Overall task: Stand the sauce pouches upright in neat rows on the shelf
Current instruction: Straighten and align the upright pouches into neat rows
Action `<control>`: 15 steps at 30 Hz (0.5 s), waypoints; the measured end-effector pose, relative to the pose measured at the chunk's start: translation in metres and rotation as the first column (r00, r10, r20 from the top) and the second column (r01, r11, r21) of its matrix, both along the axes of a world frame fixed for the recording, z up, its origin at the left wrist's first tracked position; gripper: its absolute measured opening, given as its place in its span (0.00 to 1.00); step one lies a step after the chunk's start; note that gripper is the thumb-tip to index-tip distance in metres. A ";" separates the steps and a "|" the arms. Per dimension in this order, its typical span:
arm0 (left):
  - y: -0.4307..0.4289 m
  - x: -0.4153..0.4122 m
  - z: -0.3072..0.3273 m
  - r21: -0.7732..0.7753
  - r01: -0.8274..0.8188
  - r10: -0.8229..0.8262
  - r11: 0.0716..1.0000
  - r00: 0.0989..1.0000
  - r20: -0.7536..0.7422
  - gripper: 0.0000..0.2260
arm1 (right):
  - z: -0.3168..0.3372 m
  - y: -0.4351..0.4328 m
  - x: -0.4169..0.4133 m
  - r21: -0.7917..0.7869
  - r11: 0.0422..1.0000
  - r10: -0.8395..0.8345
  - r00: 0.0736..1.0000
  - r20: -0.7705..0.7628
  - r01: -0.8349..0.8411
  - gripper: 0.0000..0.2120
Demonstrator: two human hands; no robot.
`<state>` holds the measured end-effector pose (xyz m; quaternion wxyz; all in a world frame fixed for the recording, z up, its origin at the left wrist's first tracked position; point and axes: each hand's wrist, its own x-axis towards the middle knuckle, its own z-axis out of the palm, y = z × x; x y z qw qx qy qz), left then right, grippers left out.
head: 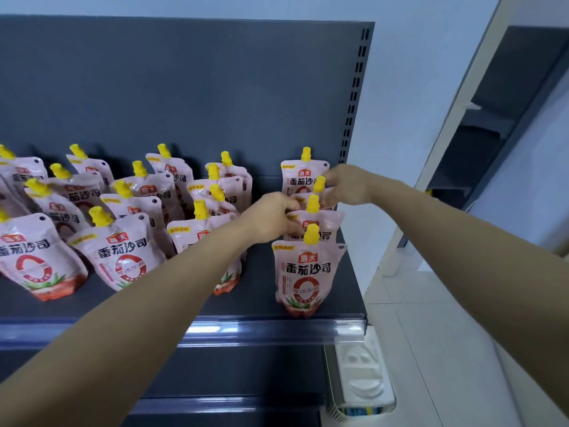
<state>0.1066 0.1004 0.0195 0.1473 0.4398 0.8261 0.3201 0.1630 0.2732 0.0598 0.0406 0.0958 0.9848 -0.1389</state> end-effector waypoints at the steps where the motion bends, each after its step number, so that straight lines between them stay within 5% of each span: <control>1: 0.003 -0.001 -0.002 -0.005 0.000 0.000 1.000 1.000 -0.006 0.03 | -0.003 0.002 -0.004 0.004 1.000 0.008 1.000 0.000 -0.008 0.14; 15: 0.026 -0.018 -0.008 0.009 -0.228 0.228 0.974 0.974 0.008 0.06 | -0.015 0.027 -0.045 0.029 1.000 0.002 0.993 -0.114 0.001 0.15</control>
